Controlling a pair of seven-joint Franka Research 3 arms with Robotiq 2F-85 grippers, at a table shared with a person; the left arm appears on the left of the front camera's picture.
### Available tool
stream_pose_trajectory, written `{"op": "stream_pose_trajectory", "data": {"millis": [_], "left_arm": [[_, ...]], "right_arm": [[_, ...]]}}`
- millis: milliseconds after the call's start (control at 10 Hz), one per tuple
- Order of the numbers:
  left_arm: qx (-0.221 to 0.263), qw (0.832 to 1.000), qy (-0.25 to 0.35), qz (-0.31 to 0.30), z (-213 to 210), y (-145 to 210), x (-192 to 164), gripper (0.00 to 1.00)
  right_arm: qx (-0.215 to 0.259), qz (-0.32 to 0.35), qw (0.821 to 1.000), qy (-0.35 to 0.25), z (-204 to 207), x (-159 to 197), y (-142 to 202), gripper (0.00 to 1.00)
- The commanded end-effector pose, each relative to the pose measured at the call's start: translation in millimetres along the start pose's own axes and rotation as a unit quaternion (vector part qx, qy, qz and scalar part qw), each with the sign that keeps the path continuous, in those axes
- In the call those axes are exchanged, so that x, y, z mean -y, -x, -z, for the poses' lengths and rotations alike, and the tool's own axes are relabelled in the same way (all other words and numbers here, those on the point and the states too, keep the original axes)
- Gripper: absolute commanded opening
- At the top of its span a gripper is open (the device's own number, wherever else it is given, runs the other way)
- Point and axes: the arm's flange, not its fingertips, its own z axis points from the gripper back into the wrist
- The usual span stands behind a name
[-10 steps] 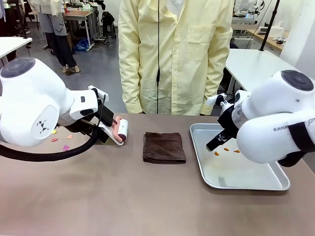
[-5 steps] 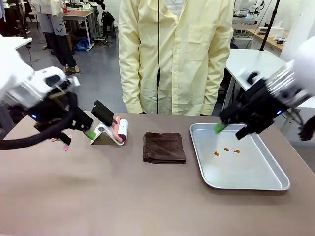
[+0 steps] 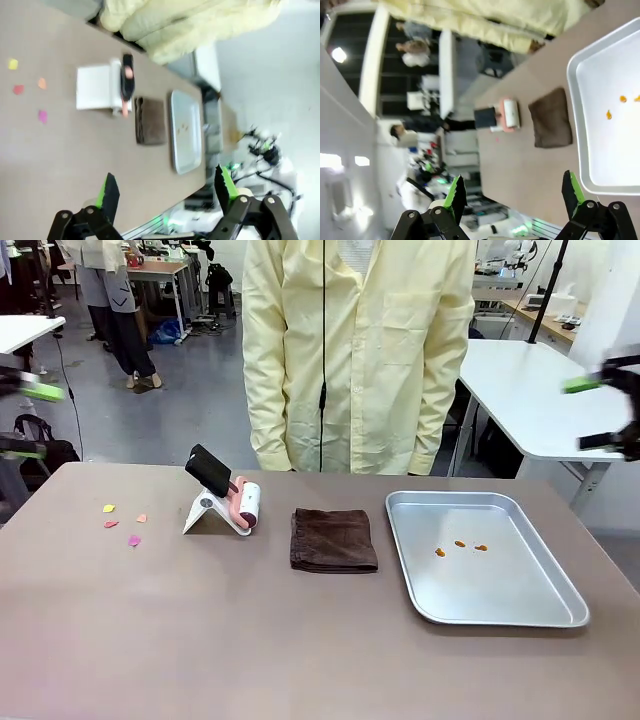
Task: Clean the surface of the table.
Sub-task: Hold the Lint Roller with your left hand and the towel with your right hand.
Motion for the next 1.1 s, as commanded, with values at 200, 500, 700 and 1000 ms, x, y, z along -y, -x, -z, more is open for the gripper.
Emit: {"op": "stream_pose_trajectory", "data": {"millis": [200, 500, 700, 1000], "left_arm": [[0.118, 0.982, 0.111, -0.100, -36.1, 48.1, -115.6, 1.00], [0.186, 0.962, 0.117, -0.164, 11.9, 63.2, -98.3, 1.00], [0.156, 0.971, 0.107, -0.144, -71.6, -14.2, -124.8, 1.00], [0.156, 0.971, 0.107, -0.144, -71.6, -14.2, -124.8, 1.00]], "right_arm": [[0.073, 0.086, 0.990, -0.090, -53.2, 119.6, 60.5, 1.00], [0.081, 0.146, 0.979, -0.117, -76.2, 177.5, 68.2, 1.00], [0.079, 0.151, 0.980, -0.101, -120.6, 151.7, -15.5, 1.00], [0.079, 0.151, 0.980, -0.101, -120.6, 151.7, -15.5, 1.00]]}}
